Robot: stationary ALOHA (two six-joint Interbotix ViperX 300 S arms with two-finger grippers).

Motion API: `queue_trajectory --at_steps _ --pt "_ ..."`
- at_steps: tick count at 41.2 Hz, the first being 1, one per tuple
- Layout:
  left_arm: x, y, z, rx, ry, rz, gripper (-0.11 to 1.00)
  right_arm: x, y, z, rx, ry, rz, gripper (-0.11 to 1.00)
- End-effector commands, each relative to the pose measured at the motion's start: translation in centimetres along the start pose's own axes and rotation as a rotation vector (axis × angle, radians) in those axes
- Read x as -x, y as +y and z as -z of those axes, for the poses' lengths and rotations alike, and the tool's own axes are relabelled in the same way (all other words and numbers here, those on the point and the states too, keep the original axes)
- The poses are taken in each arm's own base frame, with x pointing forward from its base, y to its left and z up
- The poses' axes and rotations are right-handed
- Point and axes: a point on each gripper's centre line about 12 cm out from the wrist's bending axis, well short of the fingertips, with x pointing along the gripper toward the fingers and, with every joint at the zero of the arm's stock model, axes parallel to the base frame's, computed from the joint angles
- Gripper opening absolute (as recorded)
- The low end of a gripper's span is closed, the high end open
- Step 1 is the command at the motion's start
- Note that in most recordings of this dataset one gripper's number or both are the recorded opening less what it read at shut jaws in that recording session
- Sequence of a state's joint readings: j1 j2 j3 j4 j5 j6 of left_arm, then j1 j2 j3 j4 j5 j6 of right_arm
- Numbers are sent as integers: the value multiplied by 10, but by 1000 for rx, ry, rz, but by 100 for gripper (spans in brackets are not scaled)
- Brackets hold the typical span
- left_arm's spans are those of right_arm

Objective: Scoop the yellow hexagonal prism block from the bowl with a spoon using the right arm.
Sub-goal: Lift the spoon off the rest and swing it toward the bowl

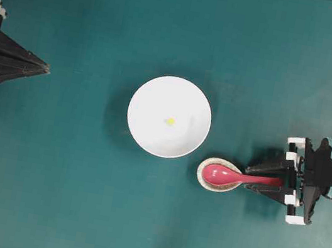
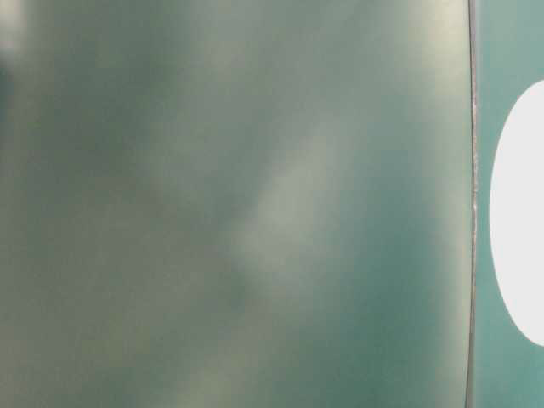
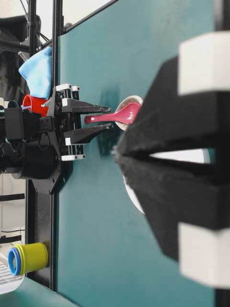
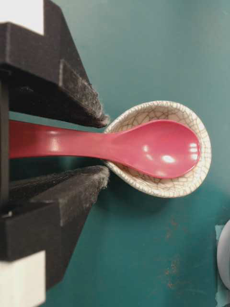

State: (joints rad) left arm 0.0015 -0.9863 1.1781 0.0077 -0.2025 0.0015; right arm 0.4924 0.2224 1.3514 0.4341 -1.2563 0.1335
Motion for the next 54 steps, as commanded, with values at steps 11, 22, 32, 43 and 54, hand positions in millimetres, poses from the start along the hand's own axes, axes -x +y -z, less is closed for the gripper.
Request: queue_trajectory --at_steps 11,22,32,43,54 --pt "-3 0 -9 -2 -21 -1 1 -1 0 -4 -7 -19 4 33" --pt "-3 1 -9 0 -21 -3 1 0 -1 -4 -8 -23 4 25" --pt "-3 0 -9 0 -20 -1 1 0 1 -16 -29 -69 -4 25" --pt "-3 0 -9 0 -20 -1 1 7 -4 -39 -78 -149 4 25" --pt "-2 0 -10 14 -20 -1 1 8 -11 -61 -153 -165 31 25"
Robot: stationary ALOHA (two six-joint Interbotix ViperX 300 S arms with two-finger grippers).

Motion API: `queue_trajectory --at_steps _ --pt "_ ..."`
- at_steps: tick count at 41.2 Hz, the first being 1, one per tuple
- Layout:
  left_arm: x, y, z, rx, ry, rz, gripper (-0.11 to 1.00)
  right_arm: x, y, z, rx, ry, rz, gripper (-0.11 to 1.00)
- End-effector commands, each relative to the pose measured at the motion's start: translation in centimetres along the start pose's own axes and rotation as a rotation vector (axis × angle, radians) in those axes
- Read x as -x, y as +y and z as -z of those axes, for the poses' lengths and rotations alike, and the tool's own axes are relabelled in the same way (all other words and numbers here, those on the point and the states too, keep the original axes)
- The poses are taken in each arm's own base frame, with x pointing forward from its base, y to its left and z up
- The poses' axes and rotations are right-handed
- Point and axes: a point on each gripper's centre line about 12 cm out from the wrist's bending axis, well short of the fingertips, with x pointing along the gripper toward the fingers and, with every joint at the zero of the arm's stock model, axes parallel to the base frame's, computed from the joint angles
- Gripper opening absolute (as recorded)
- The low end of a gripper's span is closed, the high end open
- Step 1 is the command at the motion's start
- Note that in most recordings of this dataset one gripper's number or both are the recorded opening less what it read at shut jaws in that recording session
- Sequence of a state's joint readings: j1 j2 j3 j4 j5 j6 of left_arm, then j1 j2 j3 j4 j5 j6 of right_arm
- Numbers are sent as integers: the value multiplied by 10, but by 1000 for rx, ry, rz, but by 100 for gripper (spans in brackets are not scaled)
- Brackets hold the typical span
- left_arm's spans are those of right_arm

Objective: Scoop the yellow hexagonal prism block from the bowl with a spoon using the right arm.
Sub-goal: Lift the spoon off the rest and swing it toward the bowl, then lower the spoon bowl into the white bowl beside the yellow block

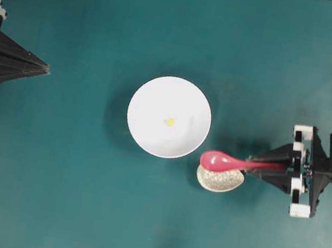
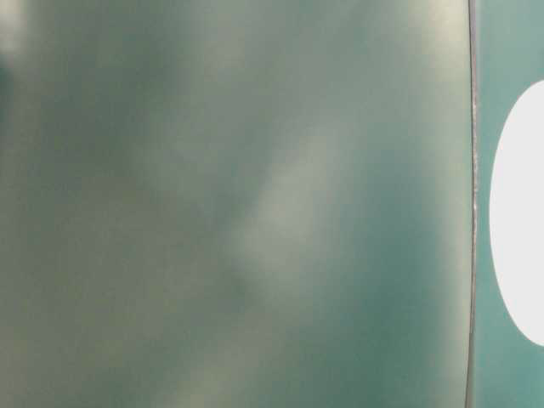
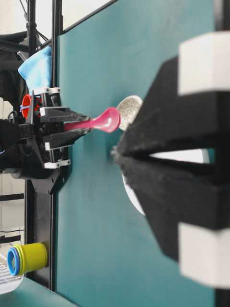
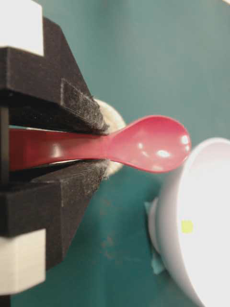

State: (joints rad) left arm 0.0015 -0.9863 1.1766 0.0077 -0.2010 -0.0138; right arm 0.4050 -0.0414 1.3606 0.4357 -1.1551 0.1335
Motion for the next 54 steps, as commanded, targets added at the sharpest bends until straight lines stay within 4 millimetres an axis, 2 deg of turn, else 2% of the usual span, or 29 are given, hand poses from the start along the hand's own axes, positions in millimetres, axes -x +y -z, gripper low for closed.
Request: queue_trajectory --at_steps 1,12,29,37,44,54 --pt "-2 0 -9 -2 -18 -1 1 -3 0 -13 -38 -22 7 25" --pt "-1 1 -10 0 -8 -3 1 -10 -4 -41 -111 1 41 25" --pt "3 1 -9 -17 54 -7 1 -23 2 -84 -35 43 34 25" --pt "7 6 -17 -5 29 -35 1 -34 -9 -97 -51 98 77 25" --pt "6 8 -15 -4 35 -41 1 -40 -18 -107 -69 128 106 25" --pt "4 8 -11 -15 55 -41 1 -47 -20 -116 -100 200 109 25"
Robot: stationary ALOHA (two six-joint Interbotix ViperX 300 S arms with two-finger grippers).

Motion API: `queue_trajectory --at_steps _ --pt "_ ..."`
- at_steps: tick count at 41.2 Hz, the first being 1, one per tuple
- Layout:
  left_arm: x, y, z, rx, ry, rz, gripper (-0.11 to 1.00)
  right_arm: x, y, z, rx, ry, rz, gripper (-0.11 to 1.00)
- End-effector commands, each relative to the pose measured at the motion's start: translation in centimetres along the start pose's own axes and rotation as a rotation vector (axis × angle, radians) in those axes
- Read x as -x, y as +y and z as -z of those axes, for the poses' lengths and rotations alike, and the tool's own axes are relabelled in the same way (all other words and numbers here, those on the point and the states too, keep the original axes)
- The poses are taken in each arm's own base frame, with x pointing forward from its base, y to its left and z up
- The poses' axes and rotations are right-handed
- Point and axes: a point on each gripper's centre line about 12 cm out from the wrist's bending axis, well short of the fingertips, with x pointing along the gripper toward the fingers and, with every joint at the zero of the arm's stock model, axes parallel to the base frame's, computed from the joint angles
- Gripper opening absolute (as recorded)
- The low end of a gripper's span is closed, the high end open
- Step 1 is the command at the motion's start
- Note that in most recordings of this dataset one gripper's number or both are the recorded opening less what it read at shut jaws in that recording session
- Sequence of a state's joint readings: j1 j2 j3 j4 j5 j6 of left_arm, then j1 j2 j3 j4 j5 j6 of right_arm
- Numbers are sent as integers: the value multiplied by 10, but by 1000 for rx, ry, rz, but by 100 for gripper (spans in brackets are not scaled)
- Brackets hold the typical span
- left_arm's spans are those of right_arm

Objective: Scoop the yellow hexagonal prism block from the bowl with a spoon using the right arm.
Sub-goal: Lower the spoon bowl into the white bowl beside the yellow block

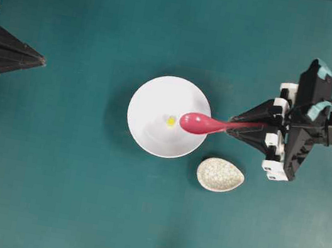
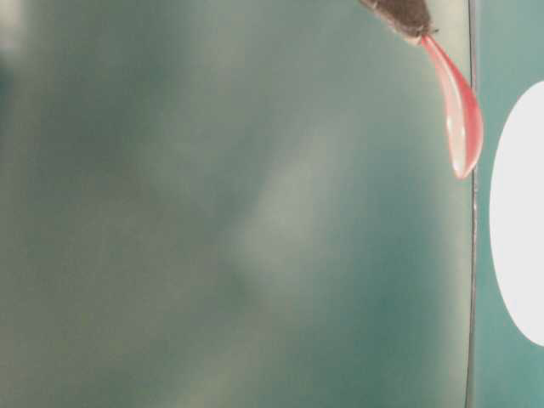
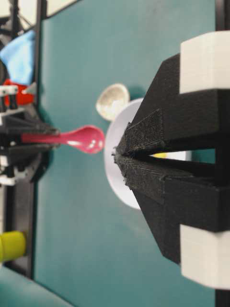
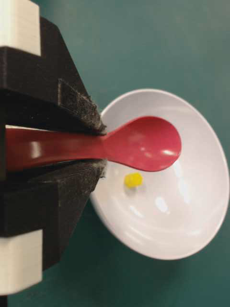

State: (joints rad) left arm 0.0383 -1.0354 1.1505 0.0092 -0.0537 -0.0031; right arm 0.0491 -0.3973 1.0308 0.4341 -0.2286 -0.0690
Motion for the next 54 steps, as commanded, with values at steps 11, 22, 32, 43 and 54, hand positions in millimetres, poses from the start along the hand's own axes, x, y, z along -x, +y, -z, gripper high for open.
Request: queue_trajectory --at_steps 11,22,32,43,54 --pt "-4 0 -5 -6 -5 -1 1 -8 6 -31 -33 69 -13 25" --pt "-4 1 -5 -9 -5 -3 1 -26 0 -39 -54 169 10 25" --pt "-4 1 -5 -11 -5 -3 1 -45 -2 -39 -58 261 19 25" --pt "-4 1 -5 -11 -3 -3 1 -57 -8 -40 -72 352 31 25" --pt "-4 1 -4 -14 5 -3 1 -64 -12 -38 -80 437 36 25"
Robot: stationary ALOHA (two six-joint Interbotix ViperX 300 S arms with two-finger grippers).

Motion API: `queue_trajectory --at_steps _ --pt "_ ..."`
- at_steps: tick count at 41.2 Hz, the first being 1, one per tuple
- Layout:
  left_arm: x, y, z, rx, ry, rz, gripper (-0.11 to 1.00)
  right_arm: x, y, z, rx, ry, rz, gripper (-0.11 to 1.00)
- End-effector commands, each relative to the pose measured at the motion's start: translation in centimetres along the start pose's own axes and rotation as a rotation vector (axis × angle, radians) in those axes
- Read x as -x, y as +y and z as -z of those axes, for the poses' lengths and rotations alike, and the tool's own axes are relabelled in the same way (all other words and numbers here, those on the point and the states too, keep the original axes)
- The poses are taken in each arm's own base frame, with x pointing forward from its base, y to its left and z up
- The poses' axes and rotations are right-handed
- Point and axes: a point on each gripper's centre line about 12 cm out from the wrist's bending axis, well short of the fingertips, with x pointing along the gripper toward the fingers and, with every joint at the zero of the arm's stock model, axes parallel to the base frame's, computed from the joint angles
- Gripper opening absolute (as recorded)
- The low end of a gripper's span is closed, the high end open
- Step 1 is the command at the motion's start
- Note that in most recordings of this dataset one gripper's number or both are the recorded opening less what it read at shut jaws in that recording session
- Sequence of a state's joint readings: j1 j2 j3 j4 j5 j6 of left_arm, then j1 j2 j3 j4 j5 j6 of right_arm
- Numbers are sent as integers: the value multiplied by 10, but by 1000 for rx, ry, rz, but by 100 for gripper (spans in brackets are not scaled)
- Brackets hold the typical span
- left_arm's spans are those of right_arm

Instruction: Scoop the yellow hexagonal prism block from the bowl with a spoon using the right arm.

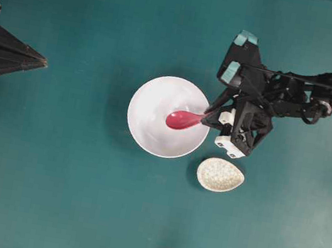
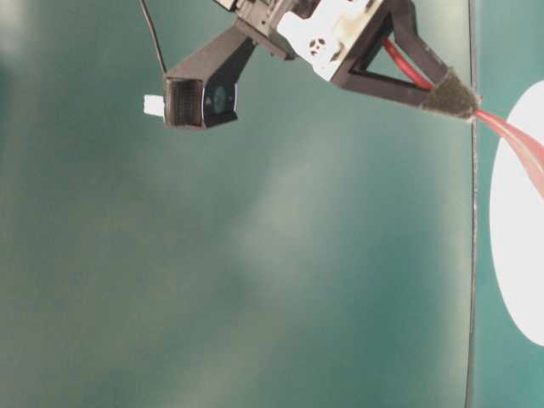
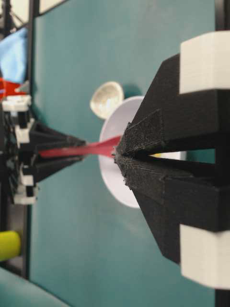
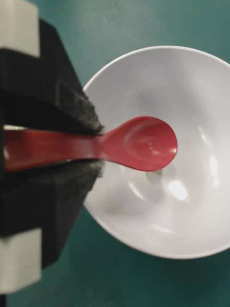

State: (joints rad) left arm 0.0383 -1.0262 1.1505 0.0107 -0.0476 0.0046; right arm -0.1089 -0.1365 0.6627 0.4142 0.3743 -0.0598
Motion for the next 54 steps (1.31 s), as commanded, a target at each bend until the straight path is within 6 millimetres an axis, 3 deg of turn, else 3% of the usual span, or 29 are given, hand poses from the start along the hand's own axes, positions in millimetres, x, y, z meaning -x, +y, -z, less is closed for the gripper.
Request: queue_trajectory --at_steps 1,28,54 --pt "-2 1 -6 -4 -11 -3 1 5 2 -12 5 -13 -5 25" --pt "-2 1 -6 -4 -9 -3 1 2 -7 -9 16 84 56 25" --pt "-1 1 -7 -4 -12 -3 1 -13 -3 -25 34 205 74 25"
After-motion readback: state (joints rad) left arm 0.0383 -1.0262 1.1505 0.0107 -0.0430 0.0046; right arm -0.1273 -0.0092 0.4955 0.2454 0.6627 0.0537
